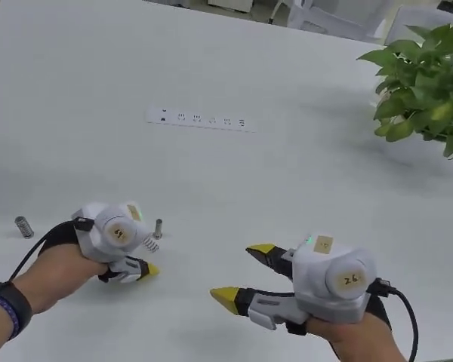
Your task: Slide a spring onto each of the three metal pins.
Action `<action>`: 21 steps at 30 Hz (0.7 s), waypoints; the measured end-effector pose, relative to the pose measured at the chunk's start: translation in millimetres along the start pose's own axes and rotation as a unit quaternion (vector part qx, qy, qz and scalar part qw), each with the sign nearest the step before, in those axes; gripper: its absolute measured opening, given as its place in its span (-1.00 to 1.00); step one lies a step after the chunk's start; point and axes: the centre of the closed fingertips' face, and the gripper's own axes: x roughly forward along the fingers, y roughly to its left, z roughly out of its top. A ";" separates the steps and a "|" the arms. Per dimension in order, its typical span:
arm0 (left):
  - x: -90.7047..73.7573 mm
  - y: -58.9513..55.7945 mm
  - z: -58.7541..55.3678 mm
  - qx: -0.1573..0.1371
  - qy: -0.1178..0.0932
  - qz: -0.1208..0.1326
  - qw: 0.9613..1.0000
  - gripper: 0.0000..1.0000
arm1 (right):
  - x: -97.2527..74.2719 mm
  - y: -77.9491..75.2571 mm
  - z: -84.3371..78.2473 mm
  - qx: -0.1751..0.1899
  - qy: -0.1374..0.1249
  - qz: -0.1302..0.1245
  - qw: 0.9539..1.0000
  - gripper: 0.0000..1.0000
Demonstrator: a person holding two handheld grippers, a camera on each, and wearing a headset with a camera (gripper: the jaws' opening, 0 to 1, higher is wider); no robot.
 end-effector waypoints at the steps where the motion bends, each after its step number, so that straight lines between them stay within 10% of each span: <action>1: 2.5 1.2 -1.5 -0.002 0.002 -0.002 1.000 -0.06 | 0.2 0.6 -0.6 -0.001 0.001 0.001 1.000 0.04; 21: -4.8 -18.5 -34.9 -0.026 0.035 -0.006 0.999 -0.25 | -2.1 1.5 -4.8 0.006 -0.002 -0.002 1.000 0.02</action>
